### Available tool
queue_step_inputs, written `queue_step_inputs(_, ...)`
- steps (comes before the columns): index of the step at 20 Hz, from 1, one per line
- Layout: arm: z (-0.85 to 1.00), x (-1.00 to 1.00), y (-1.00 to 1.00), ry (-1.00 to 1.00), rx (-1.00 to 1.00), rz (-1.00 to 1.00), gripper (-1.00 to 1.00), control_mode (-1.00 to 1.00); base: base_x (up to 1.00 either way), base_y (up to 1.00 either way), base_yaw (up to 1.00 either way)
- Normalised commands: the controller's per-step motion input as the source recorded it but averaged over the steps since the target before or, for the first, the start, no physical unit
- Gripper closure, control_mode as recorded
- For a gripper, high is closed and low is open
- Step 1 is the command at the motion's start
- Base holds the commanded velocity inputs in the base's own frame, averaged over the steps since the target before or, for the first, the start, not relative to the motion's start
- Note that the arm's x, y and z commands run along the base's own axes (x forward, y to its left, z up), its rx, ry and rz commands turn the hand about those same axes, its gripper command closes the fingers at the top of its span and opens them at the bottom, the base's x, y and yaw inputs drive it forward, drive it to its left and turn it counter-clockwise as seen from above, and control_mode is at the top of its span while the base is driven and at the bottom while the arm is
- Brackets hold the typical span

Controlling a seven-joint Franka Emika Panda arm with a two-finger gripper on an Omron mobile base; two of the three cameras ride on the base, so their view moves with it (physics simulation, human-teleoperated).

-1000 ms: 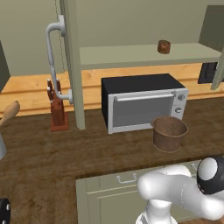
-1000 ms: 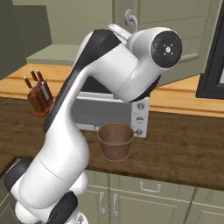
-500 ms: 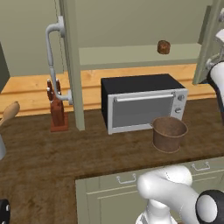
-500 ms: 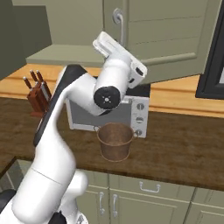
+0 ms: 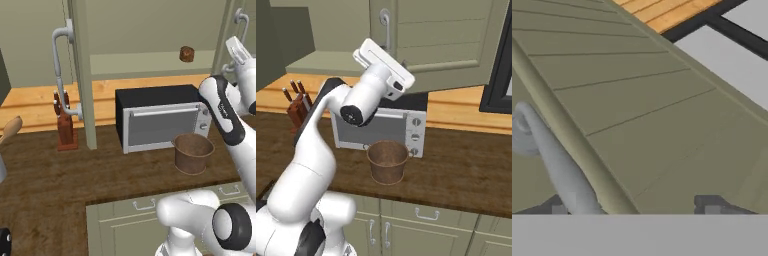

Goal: Open the cabinet, pick up the bread from the cabinet and place it in the basket. Then move the basket to the dining counter.

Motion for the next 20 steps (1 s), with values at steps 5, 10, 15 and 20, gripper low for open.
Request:
queue_step_inputs(5,0.49,-0.6,0.0,0.41,0.0,0.0,-1.0,-1.0,0.0,0.0,0.0)
queue_step_inputs(10,0.36,-0.5,0.19,0.39,0.0,0.0,-1.0,-1.0,0.0,0.0,0.0)
queue_step_inputs(15,0.1,-0.62,0.55,0.37,0.0,0.01,-1.0,-1.0,0.0,0.0,0.0)
queue_step_inputs(20,-0.03,-0.77,0.76,0.43,0.05,0.0,-1.0,-1.0,0.0,0.0,0.0)
